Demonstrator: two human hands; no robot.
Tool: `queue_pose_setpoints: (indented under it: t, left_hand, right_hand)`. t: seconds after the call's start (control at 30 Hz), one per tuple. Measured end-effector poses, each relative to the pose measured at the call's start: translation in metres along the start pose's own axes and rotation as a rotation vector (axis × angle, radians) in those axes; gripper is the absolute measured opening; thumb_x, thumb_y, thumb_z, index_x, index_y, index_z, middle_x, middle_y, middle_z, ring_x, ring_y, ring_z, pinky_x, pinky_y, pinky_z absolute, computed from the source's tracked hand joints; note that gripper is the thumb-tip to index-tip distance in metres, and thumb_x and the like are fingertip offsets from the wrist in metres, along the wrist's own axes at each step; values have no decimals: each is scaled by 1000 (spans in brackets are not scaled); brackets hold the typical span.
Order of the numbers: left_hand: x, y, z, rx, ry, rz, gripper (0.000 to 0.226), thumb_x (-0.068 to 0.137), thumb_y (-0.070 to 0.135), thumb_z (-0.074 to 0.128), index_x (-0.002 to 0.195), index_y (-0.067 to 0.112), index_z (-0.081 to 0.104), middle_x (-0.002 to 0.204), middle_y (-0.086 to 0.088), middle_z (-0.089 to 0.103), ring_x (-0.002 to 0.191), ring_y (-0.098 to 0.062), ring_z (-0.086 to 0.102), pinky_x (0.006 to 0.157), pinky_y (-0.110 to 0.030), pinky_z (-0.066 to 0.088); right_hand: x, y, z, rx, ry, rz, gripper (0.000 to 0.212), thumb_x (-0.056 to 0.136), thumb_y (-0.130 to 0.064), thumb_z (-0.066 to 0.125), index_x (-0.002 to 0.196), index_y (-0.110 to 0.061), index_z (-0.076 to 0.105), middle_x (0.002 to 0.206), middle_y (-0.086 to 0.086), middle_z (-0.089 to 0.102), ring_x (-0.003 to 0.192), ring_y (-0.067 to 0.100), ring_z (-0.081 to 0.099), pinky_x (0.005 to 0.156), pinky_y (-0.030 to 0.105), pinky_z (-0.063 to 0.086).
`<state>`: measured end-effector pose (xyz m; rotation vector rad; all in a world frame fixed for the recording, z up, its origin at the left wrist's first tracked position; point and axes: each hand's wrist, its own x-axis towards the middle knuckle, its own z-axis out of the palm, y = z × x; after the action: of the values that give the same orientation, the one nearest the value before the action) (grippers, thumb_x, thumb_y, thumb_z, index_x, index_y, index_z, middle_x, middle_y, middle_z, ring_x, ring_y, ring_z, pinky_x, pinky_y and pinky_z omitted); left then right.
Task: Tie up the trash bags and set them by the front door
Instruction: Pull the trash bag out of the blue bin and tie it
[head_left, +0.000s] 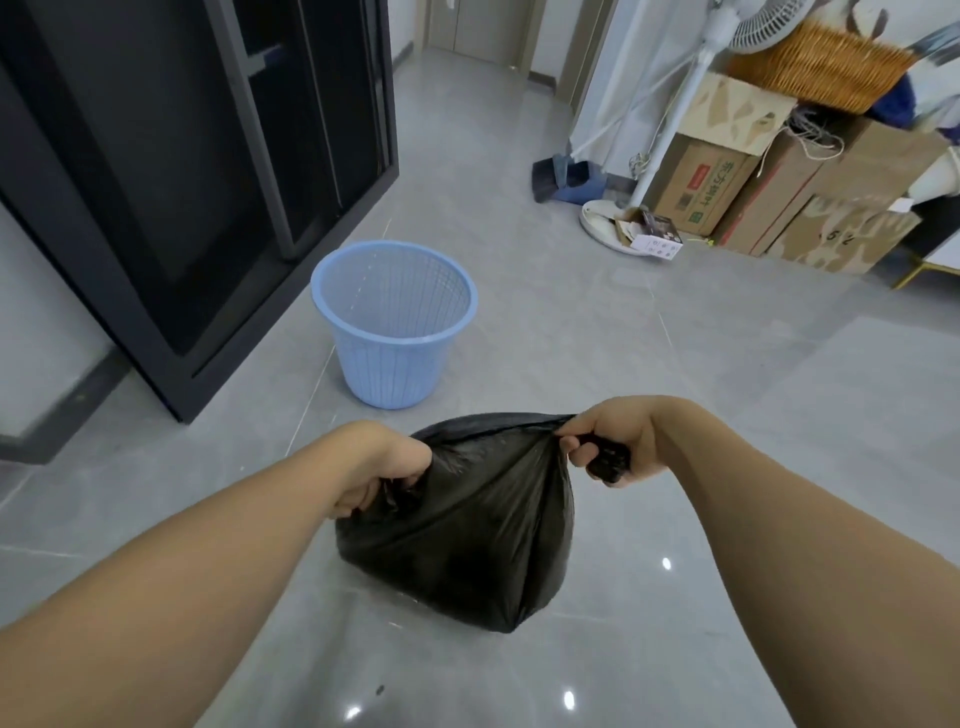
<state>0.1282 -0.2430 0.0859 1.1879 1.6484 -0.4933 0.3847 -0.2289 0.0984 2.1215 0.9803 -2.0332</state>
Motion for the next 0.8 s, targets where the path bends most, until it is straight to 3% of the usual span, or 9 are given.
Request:
queue_pose_setpoints:
  t: [0.07, 0.1, 0.13, 0.2, 0.33, 0.43, 0.6, 0.73, 0.8]
  left_hand:
    - [0, 2, -14, -38, 1, 19, 31, 87, 38, 55, 91, 8, 47, 67, -11, 58, 60, -23, 59, 58, -20, 43]
    - [1, 2, -22, -23, 54, 76, 48, 80, 50, 64, 103, 10, 49, 90, -12, 63, 86, -25, 66, 72, -23, 47]
    - [2, 2, -32, 25, 146, 132, 79, 64, 62, 72, 120, 12, 48, 112, -10, 61, 106, -27, 61, 85, -27, 46]
    - [10, 1, -38, 153, 304, 167, 115, 31, 75, 75, 129, 20, 50, 121, -4, 60, 108, -26, 59, 95, -35, 48]
    - [46, -16, 5, 686, 229, -11, 72, 63, 62, 66, 124, 24, 58, 116, -1, 63, 105, -25, 62, 95, -38, 49]
    - [69, -28, 39, 780, 79, -132, 48, 86, 31, 46, 129, 11, 52, 116, -8, 61, 107, -25, 62, 96, -36, 47]
    - [74, -30, 56, 318, -82, -114, 38, 100, 22, 28, 86, 6, 58, 88, -7, 63, 65, -15, 56, 52, -26, 48]
    - [89, -38, 52, -351, -154, -140, 35, 96, 7, 29, 75, 0, 56, 70, -12, 62, 60, -21, 60, 64, -39, 55]
    - [93, -40, 47, -612, -153, -163, 29, 87, 1, 28, 68, 5, 49, 52, -7, 51, 34, -13, 45, 35, -23, 43]
  right_hand:
    - [1, 1, -7, 233, 90, -177, 35, 96, -19, 41, 62, -20, 44, 62, 0, 56, 47, 9, 47, 46, 19, 34]
    - [2, 3, -7, 359, 118, -261, 37, 97, -15, 39, 60, -18, 44, 69, 5, 63, 51, 12, 55, 49, 21, 42]
    - [7, 6, -7, 458, 139, -336, 39, 97, -13, 37, 59, -17, 44, 75, 8, 68, 60, 16, 62, 57, 25, 49]
    - [18, 16, -1, 507, 190, -398, 40, 98, -10, 35, 59, -15, 45, 80, 12, 70, 76, 23, 63, 75, 35, 53]
    - [38, 46, 14, 318, 130, -119, 35, 98, -7, 34, 66, -10, 46, 55, 4, 45, 48, 18, 45, 53, 27, 46]
    - [42, 57, 13, 193, -30, -16, 32, 98, -10, 34, 69, -12, 47, 47, -5, 26, 35, 9, 22, 39, 18, 20]
    - [46, 55, 12, 297, -352, -136, 21, 86, -16, 46, 66, -16, 48, 46, -10, 22, 40, 7, 12, 41, 20, 8]
    - [52, 59, 13, 476, -480, -265, 31, 87, -23, 43, 58, -15, 47, 48, -8, 14, 40, 7, 8, 33, 17, 9]
    - [57, 59, 12, 519, -495, -298, 42, 91, -29, 42, 51, -17, 44, 49, -8, 13, 40, 7, 7, 31, 17, 10]
